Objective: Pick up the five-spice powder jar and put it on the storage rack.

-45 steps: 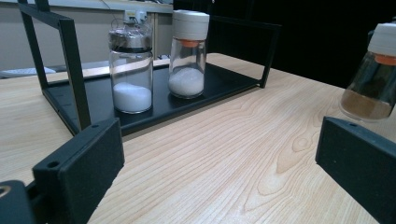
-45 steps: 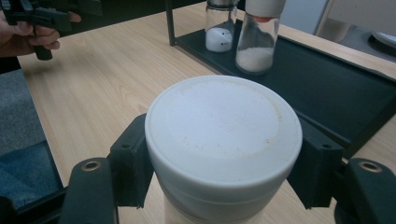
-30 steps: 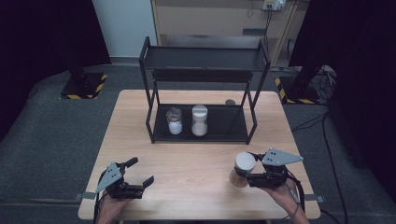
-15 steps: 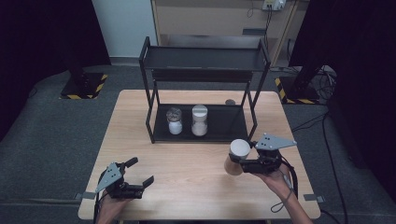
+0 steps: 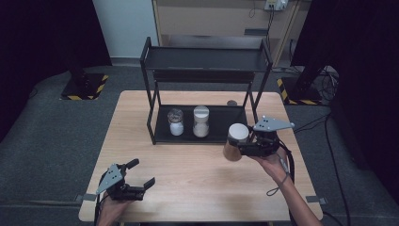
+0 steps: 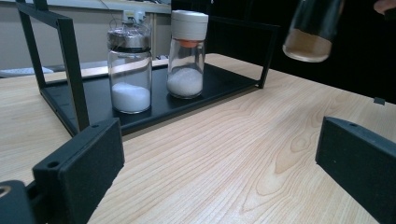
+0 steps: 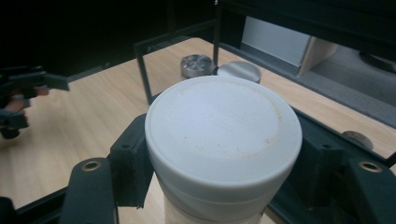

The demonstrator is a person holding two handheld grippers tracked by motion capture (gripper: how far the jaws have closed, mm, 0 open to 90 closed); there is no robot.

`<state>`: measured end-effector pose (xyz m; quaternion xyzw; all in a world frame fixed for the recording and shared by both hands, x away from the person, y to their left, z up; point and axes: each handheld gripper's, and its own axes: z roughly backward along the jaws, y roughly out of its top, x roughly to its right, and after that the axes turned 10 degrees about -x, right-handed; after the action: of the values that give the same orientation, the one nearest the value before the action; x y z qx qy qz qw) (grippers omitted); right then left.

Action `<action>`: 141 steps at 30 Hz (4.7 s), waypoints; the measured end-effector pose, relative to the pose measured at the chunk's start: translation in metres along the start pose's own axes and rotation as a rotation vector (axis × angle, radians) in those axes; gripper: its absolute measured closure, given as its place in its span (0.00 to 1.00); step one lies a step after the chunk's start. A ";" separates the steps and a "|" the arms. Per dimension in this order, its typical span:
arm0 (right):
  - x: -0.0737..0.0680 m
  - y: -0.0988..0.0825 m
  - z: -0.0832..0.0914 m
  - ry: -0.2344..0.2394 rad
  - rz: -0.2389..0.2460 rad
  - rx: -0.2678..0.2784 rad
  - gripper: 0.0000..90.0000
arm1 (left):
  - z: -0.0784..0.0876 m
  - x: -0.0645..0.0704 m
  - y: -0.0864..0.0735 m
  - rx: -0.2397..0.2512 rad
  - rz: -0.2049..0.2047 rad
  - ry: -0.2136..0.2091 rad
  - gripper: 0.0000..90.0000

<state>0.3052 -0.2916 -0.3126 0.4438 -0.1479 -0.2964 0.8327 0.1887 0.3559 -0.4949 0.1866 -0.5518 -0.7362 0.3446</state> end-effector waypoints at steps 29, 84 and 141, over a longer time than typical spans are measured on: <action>0.015 0.039 -0.043 -0.187 -0.085 0.004 0.38 | 0.000 0.000 0.000 0.000 0.001 -0.002 0.00; 0.032 0.010 -0.134 -0.308 -0.194 -0.051 0.38 | 0.001 -0.001 -0.001 0.003 0.009 -0.004 0.00; 0.027 0.005 -0.115 -0.278 -0.144 0.058 0.14 | 0.001 -0.001 -0.001 0.006 0.009 -0.004 0.00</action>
<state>0.3868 -0.2314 -0.3733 0.4318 -0.2378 -0.4094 0.7677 0.1882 0.3573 -0.4958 0.1837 -0.5555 -0.7335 0.3460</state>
